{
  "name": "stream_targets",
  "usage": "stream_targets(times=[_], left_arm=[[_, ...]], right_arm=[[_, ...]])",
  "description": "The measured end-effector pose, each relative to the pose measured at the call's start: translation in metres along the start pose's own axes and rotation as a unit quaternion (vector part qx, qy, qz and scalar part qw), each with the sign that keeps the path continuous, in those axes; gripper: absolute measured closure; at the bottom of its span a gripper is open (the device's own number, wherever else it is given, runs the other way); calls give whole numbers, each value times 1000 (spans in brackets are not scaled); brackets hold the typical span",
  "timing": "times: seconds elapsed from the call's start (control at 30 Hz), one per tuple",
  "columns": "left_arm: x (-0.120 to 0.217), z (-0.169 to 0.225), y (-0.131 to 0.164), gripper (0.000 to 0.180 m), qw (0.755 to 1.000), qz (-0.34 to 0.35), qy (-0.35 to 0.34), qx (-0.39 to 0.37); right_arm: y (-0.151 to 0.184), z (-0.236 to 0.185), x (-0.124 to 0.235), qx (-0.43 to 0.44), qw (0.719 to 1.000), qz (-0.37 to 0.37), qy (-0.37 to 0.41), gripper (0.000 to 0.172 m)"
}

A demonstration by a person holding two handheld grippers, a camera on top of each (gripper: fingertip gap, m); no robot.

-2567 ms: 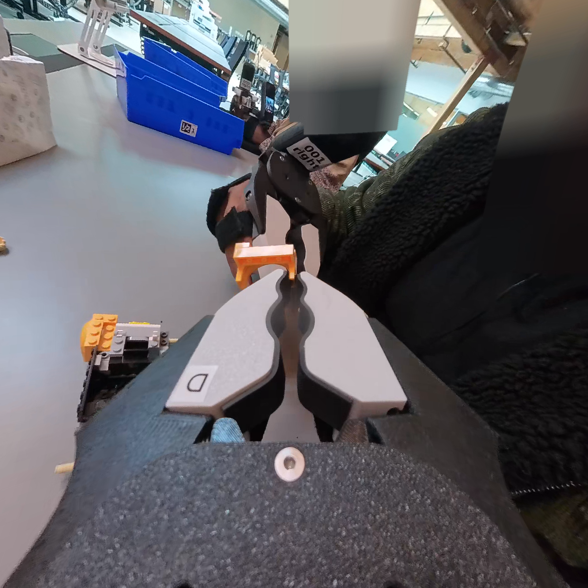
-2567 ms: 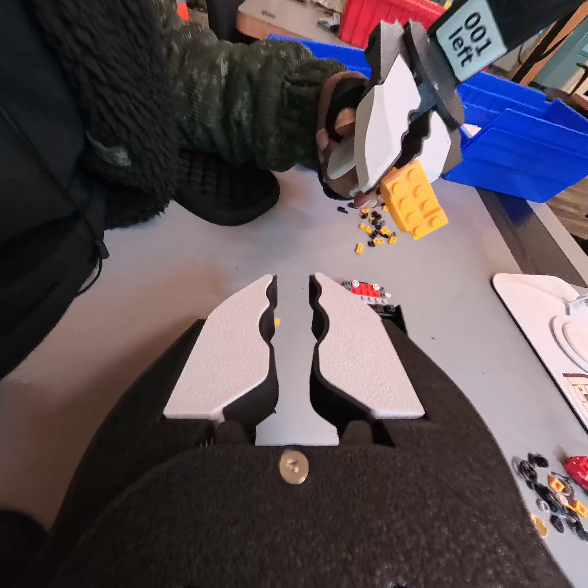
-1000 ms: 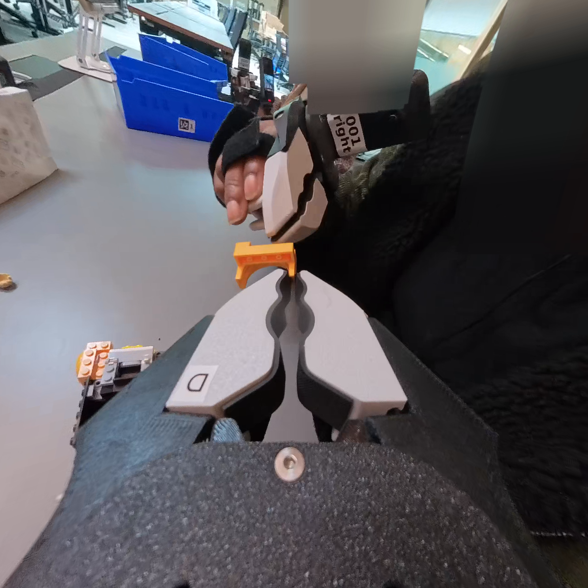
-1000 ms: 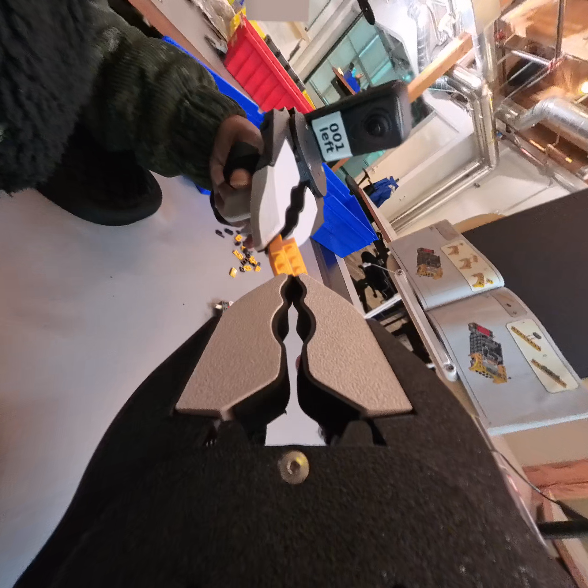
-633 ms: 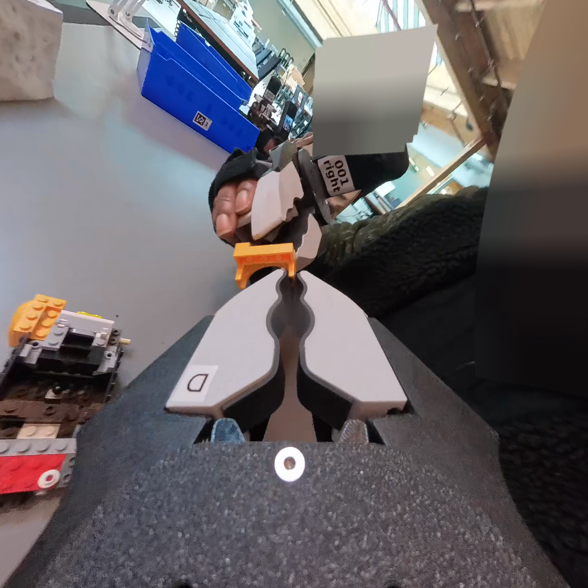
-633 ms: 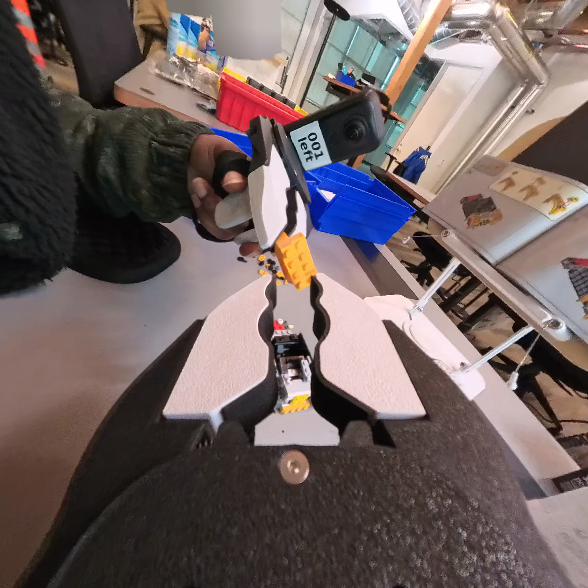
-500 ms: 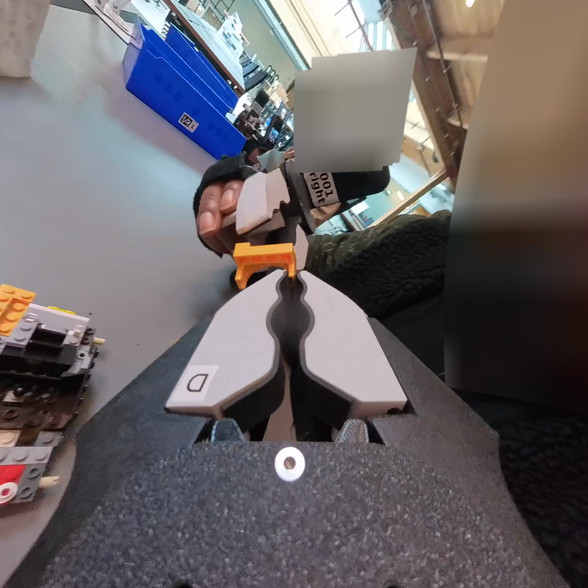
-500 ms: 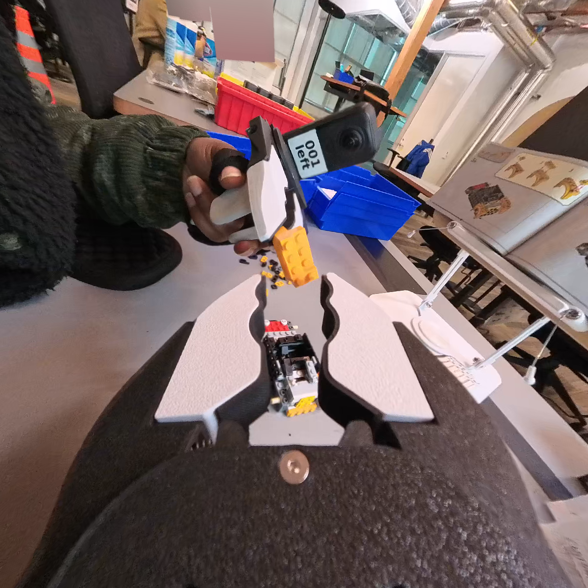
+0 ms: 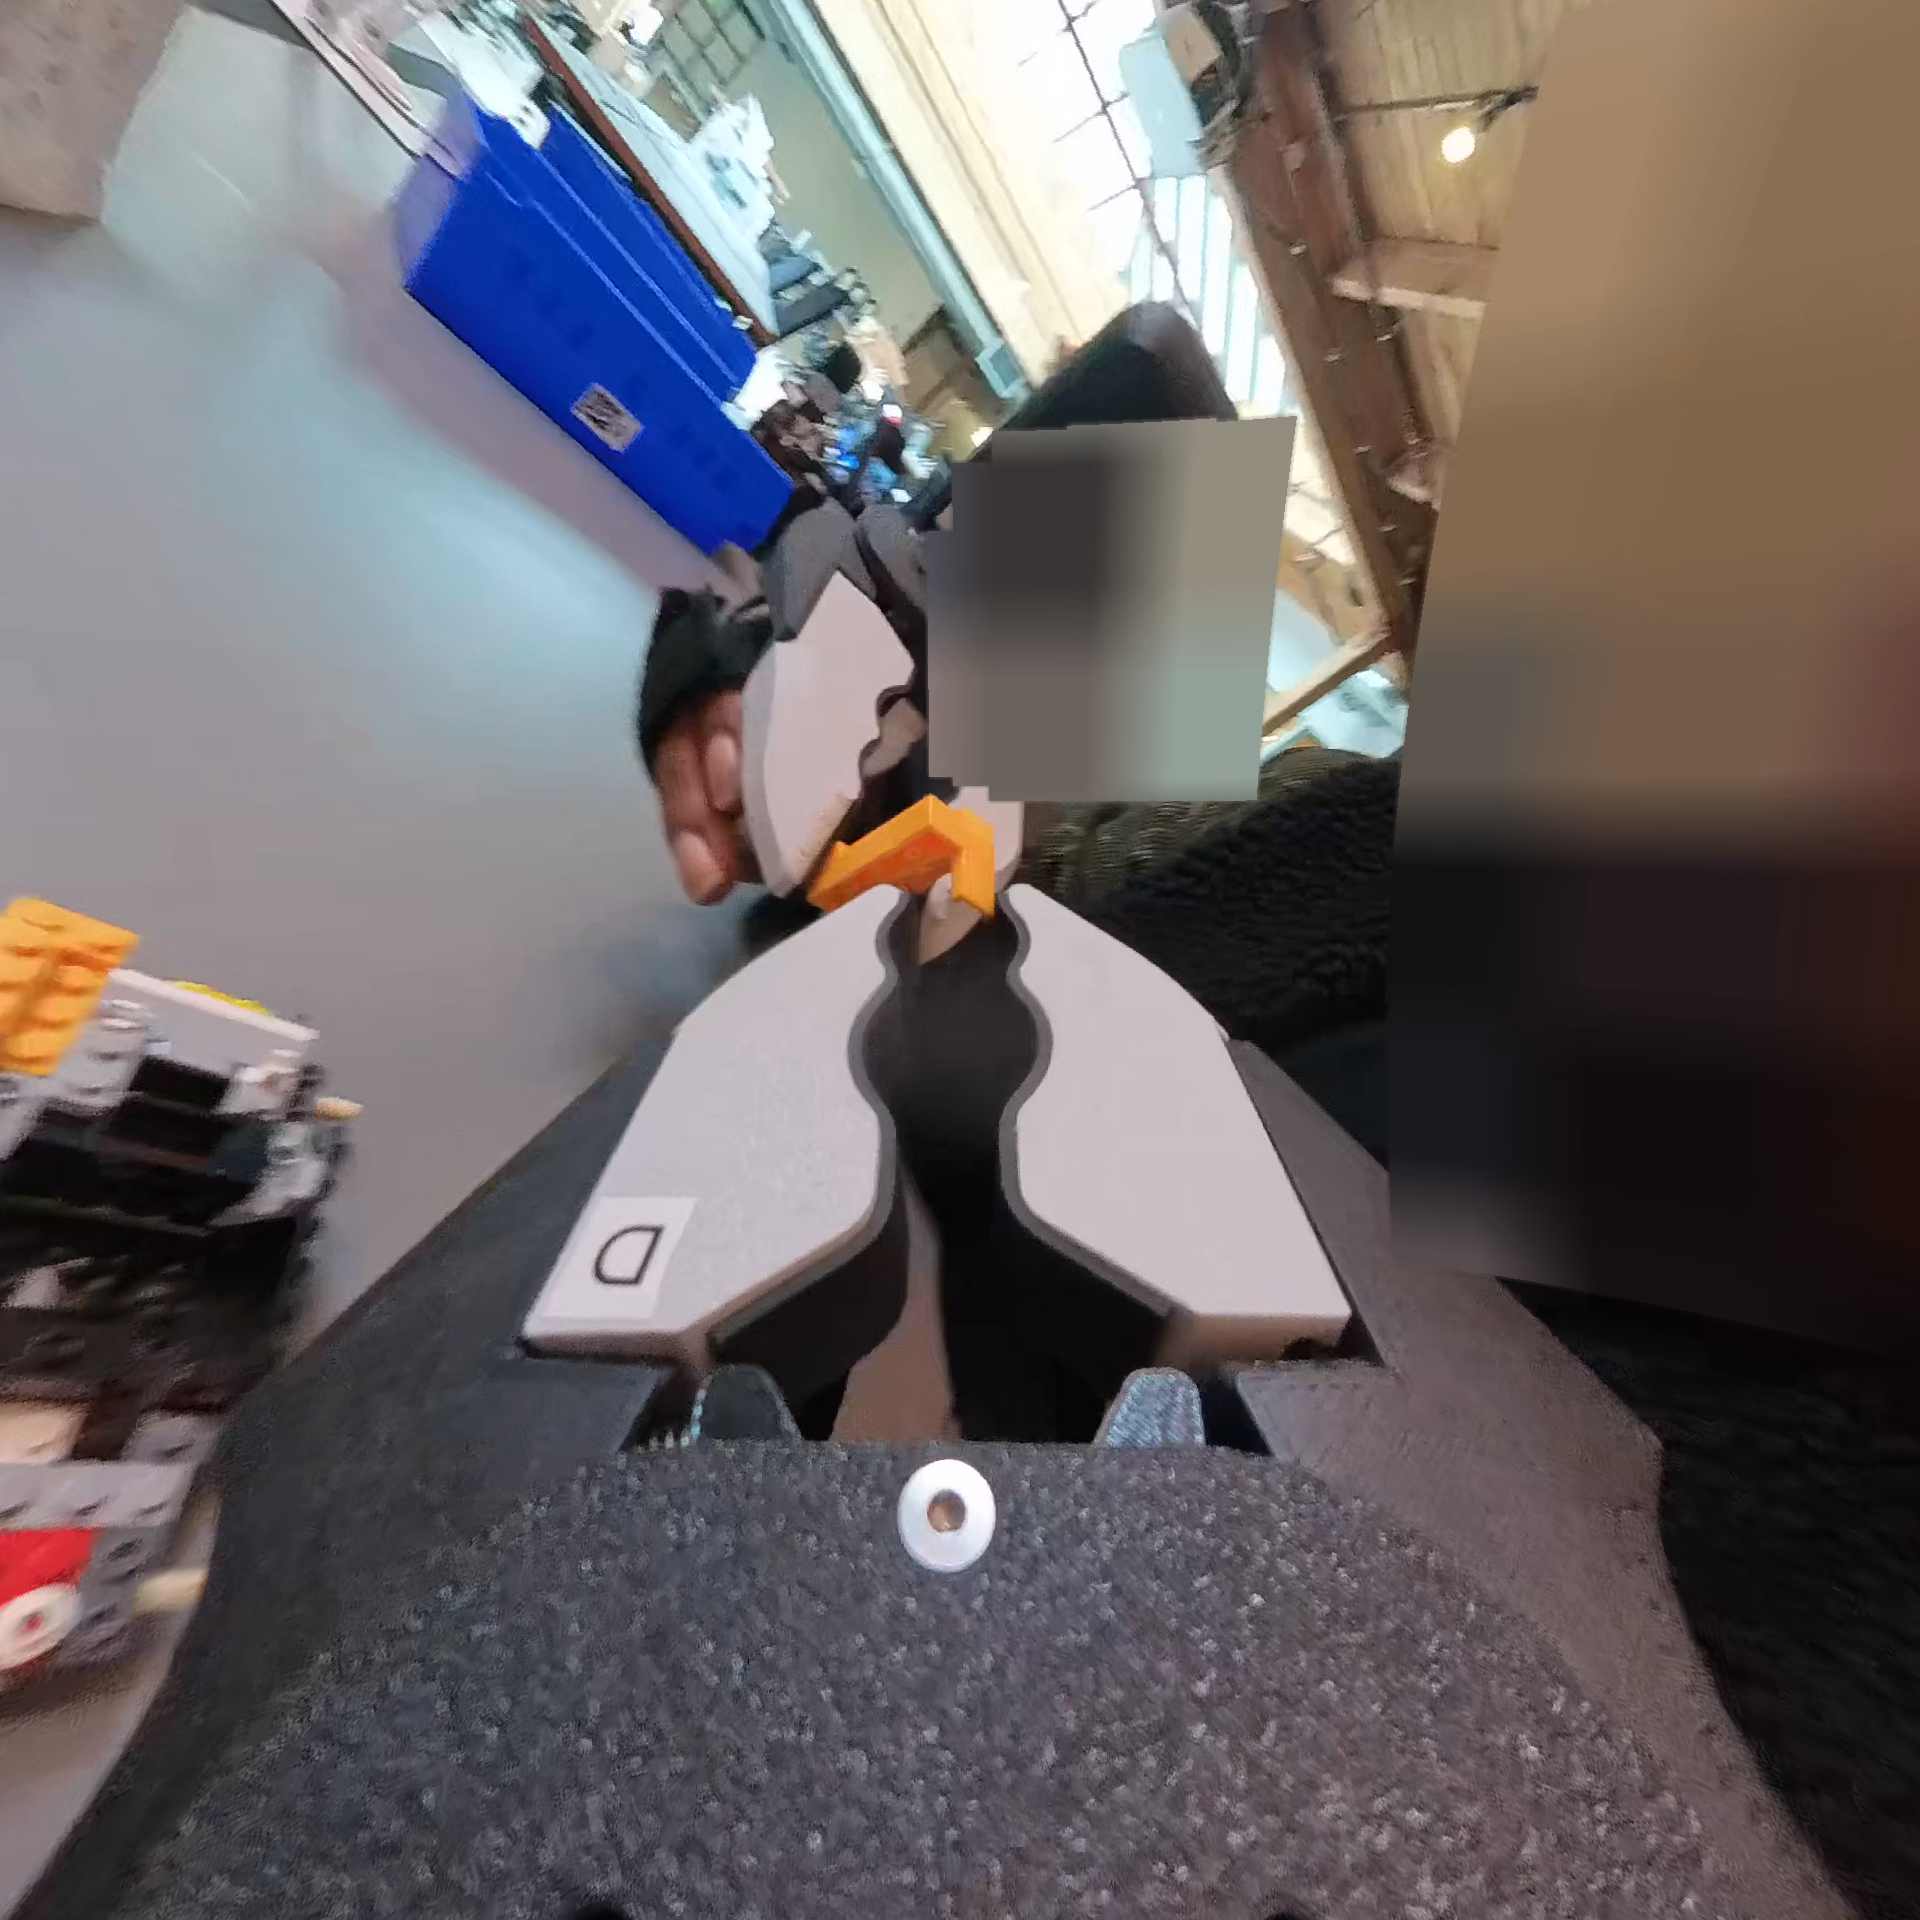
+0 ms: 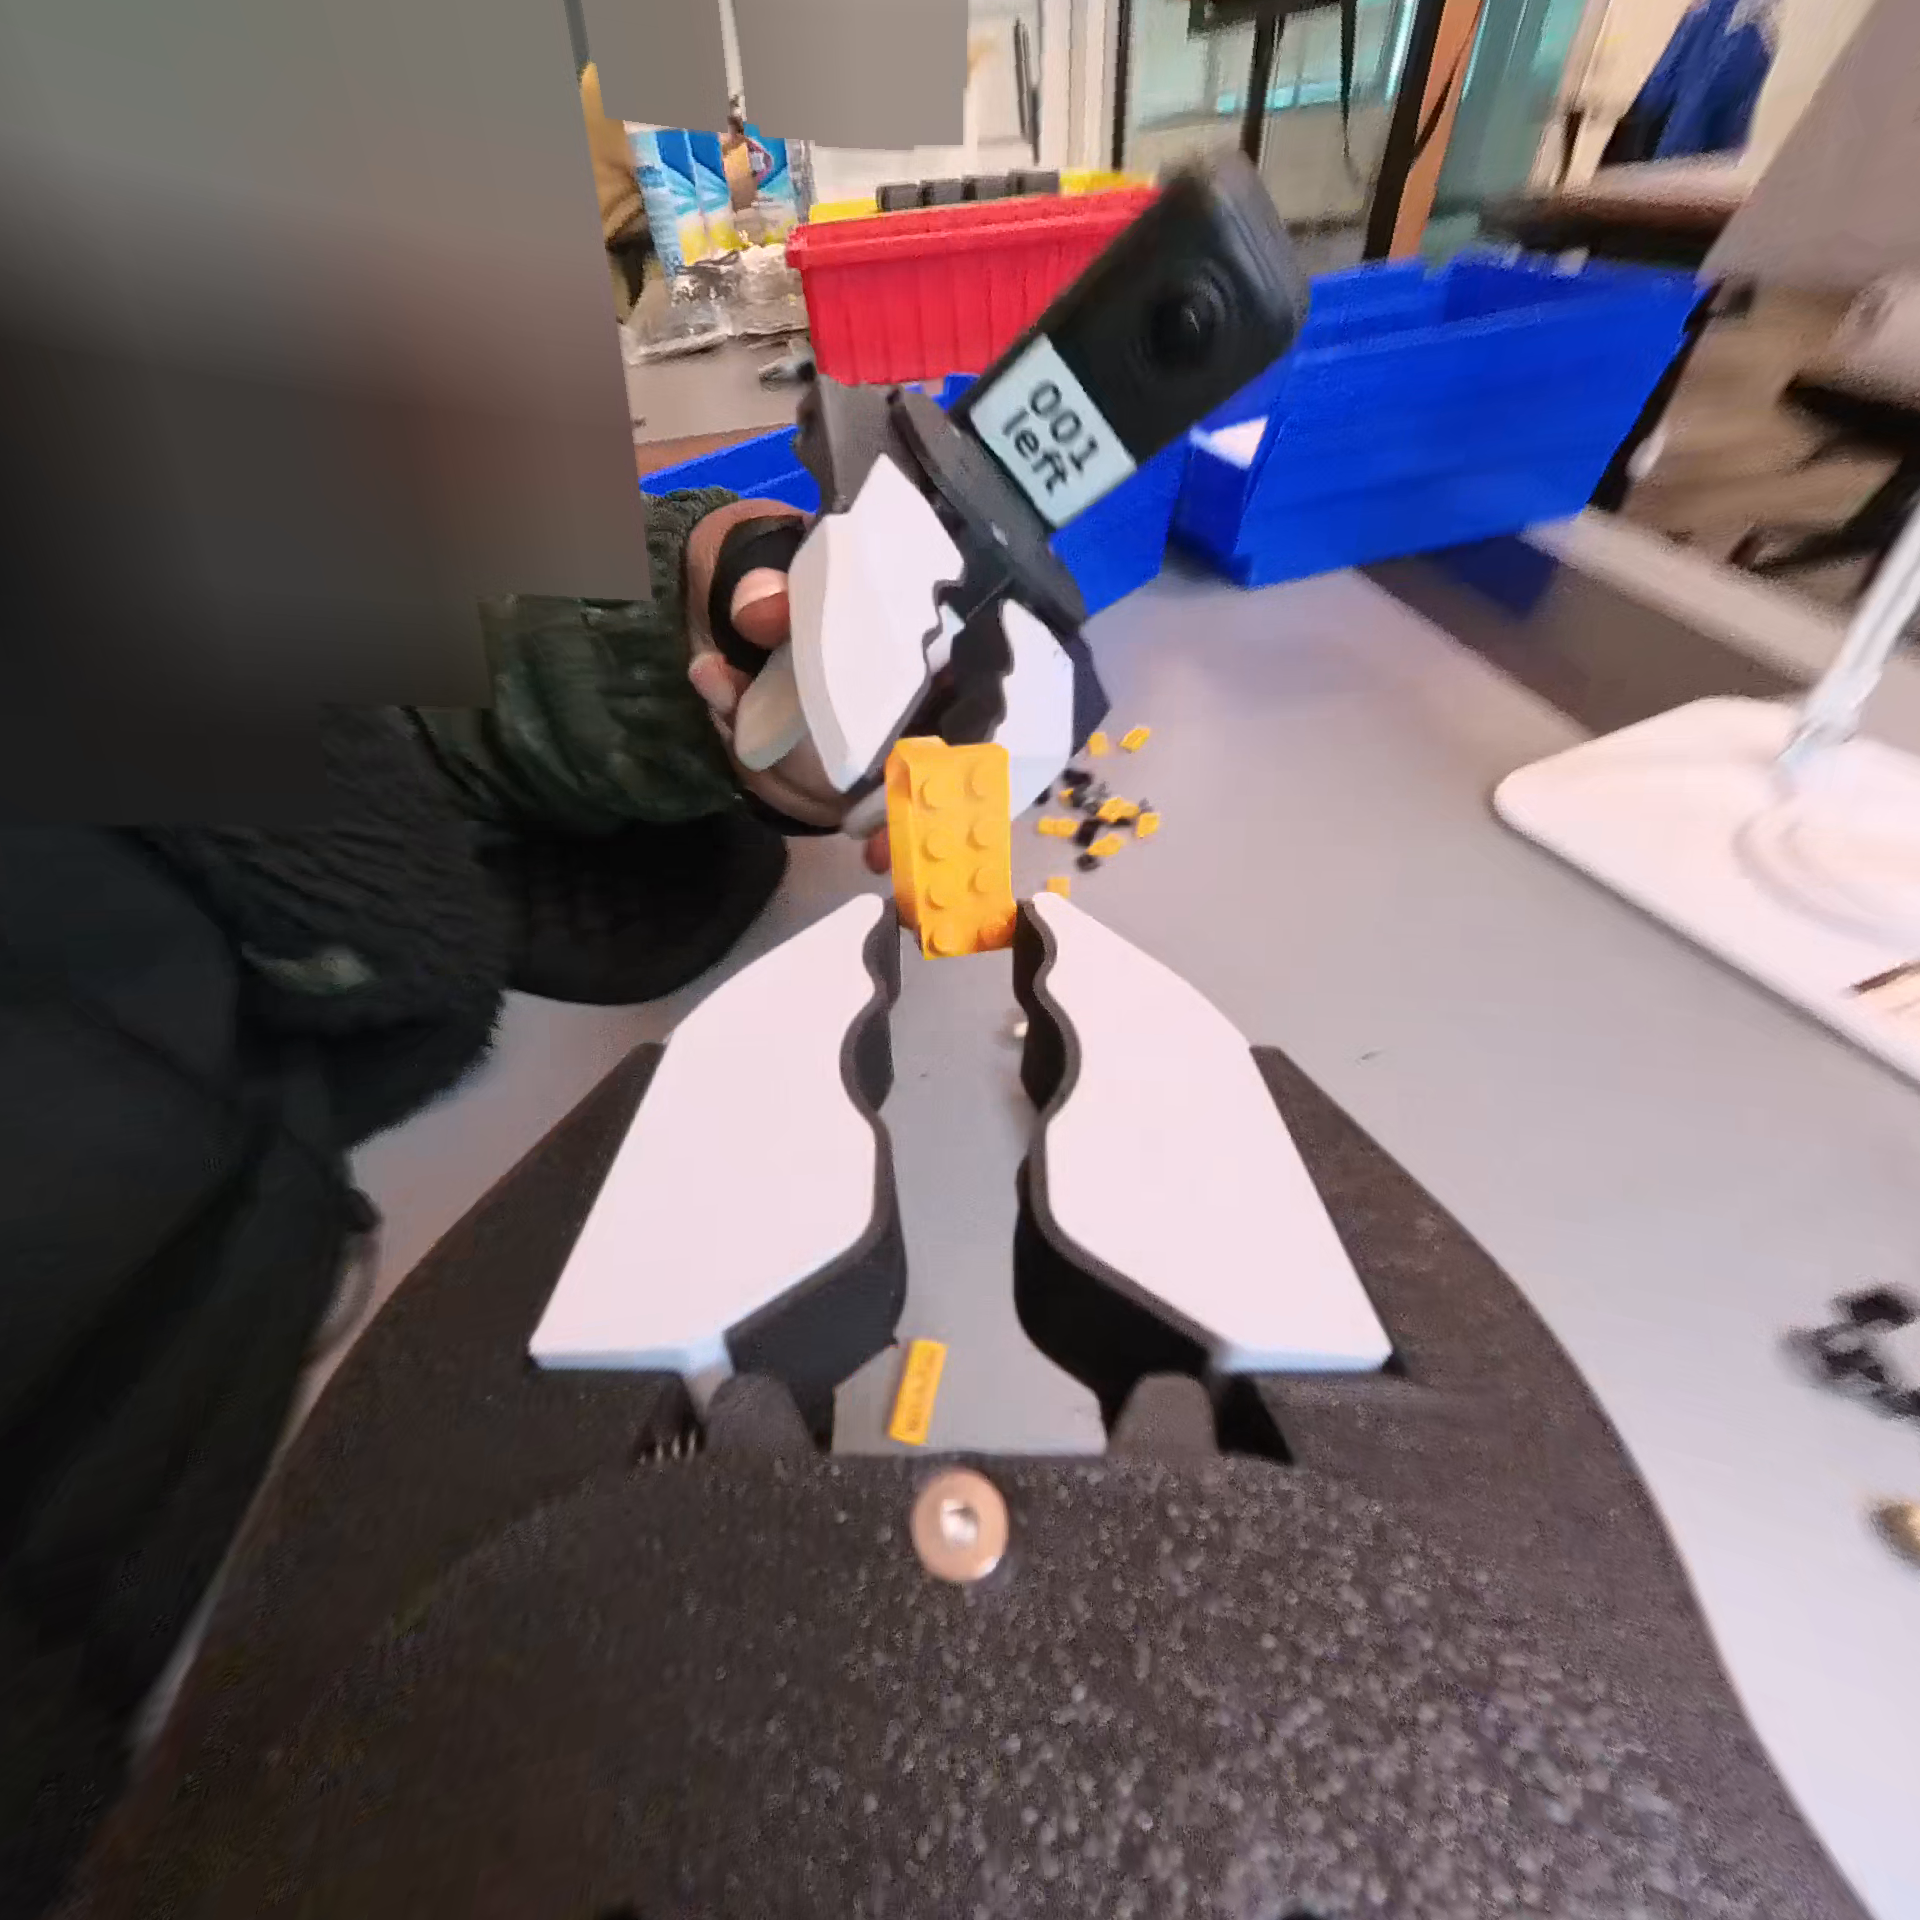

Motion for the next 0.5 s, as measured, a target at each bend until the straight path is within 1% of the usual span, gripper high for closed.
stream_targets(times=[0.03,0.13,0.2,0.4,0.5], left_arm=[[2,0,-1,167,1000,-3,-17,-25],[3,4,-3,169,992,-18,-61,-109],[2,7,-3,169,984,-25,-80,-154],[-1,14,-3,168,971,-16,-98,-218],[-3,20,-3,167,954,-21,-112,-276]], right_arm=[[0,2,0,-39,999,-8,-1,151],[2,8,1,-125,992,-15,2,151],[2,10,1,-149,989,-22,9,151],[2,11,2,-219,975,-23,-1,151],[4,13,2,-247,969,-21,-8,151]])
Point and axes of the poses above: each gripper's, where its closed fingertips meet, x back along the fingers, y out of its underside, z = x × y across the jaws, the point moved 10 cm from there along x, back along the fingers, and after that the axes turned 13 degrees about z, right-handed, at the moved point
